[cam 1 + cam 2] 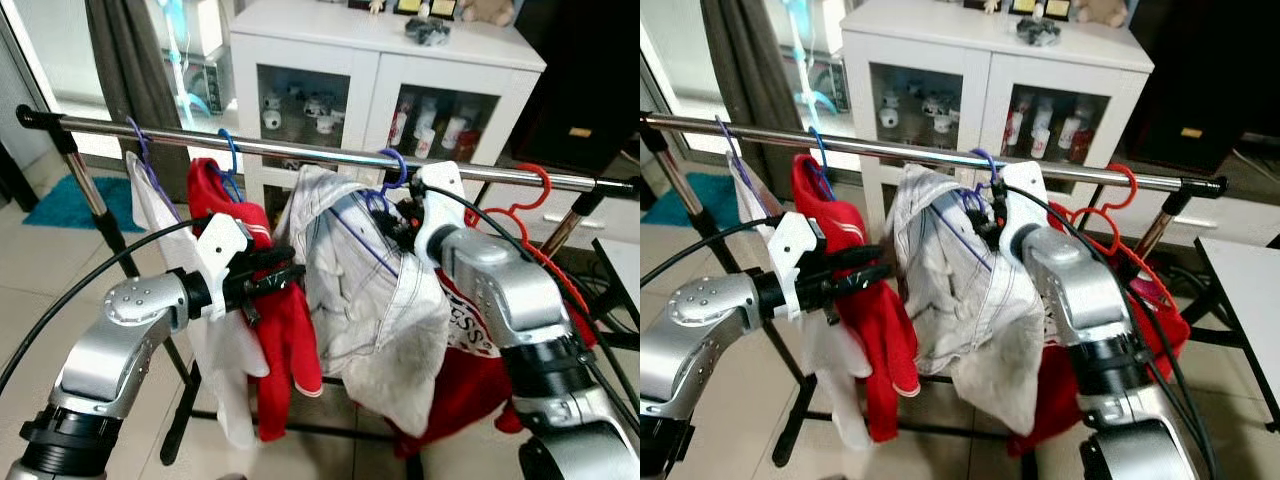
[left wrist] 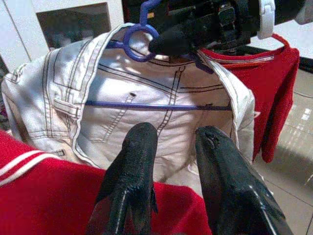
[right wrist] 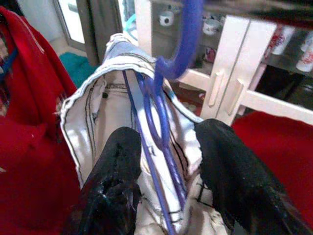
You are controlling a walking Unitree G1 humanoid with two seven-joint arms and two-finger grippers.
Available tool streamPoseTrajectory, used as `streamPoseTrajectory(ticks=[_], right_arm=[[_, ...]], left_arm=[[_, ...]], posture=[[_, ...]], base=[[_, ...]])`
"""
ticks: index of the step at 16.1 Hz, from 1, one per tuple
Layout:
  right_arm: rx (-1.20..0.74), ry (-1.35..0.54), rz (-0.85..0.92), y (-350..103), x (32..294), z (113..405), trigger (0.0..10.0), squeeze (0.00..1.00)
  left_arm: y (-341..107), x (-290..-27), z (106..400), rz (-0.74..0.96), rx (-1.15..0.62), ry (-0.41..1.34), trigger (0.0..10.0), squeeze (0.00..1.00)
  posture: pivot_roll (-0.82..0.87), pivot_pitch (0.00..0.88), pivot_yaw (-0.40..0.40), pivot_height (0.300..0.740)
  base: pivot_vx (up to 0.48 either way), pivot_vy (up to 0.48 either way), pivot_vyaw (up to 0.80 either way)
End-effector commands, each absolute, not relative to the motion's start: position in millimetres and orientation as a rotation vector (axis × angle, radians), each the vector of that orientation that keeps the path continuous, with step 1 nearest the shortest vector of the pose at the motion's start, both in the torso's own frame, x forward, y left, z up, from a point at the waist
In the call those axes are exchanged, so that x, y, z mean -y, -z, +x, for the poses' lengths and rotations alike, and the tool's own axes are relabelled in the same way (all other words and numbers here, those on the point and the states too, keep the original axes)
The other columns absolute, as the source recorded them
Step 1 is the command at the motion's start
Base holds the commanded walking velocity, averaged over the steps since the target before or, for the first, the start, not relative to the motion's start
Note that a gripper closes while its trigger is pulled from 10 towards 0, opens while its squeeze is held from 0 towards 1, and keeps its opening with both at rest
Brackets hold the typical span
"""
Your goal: Hang hanger
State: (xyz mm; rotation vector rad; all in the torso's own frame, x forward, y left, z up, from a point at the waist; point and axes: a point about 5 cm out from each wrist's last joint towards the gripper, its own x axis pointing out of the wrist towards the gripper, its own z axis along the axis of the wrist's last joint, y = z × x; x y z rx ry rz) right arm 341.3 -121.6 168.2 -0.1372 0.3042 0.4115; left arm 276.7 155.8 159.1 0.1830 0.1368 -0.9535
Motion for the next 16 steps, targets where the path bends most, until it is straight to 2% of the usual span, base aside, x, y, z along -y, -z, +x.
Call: streamPoseTrajectory(ticks=[1, 7, 10, 11, 13, 15, 16], right_arm=[[-0.265, -0.419, -0.155, -176.1, 119.4, 345.4, 10.0, 0.0], [-0.177, -0.532, -0.158, -184.6, 109.2, 345.8, 10.0, 0.0], [-0.234, -0.546, -0.161, -170.7, 105.1, 348.0, 10.0, 0.0], [-0.254, -0.531, -0.161, -165.0, 105.6, 351.6, 9.6, 0.0], [-0.277, -0.512, -0.166, -160.4, 106.4, 356.8, 6.5, 0.0], [-0.278, -0.51, -0.163, -160.9, 106.3, 358.9, 4.7, 0.0], [-0.276, -0.51, -0.161, -161.3, 106.3, 359.4, 4.5, 0.0]], left_arm=[[-161.7, -153.9, 278.5, 0.189, -0.125, 0.959, 10.0, 0.0], [-162.6, -155.2, 279.3, 0.192, -0.122, 0.954, 10.0, 0.0], [-163.5, -154.3, 281.0, 0.196, -0.122, 0.961, 10.0, 0.0], [-163.7, -154.1, 281.2, 0.197, -0.121, 0.964, 10.0, 0.0], [-164.7, -154.0, 282.3, 0.199, -0.12, 0.963, 10.0, 0.0], [-165.4, -154.7, 282.7, 0.2, -0.119, 0.959, 10.0, 0.0], [-165.5, -154.8, 282.8, 0.2, -0.119, 0.958, 10.0, 0.0]], posture=[[-0.02, 0.0, -0.075, 0.74], [-0.02, 0.0, -0.071, 0.74], [-0.02, 0.0, -0.06, 0.74], [-0.02, 0.0, -0.06, 0.74], [-0.02, 0.0, -0.062, 0.74], [-0.01, 0.0, -0.065, 0.74], [-0.01, 0.0, -0.065, 0.74]], base=[[0.0, 0.0, 0.0], [0.0, 0.0, 0.0], [0.0, 0.0, 0.0], [0.0, 0.0, 0.0], [0.0, 0.0, 0.0], [0.0, 0.0, 0.0], [0.0, 0.0, 0.0]])
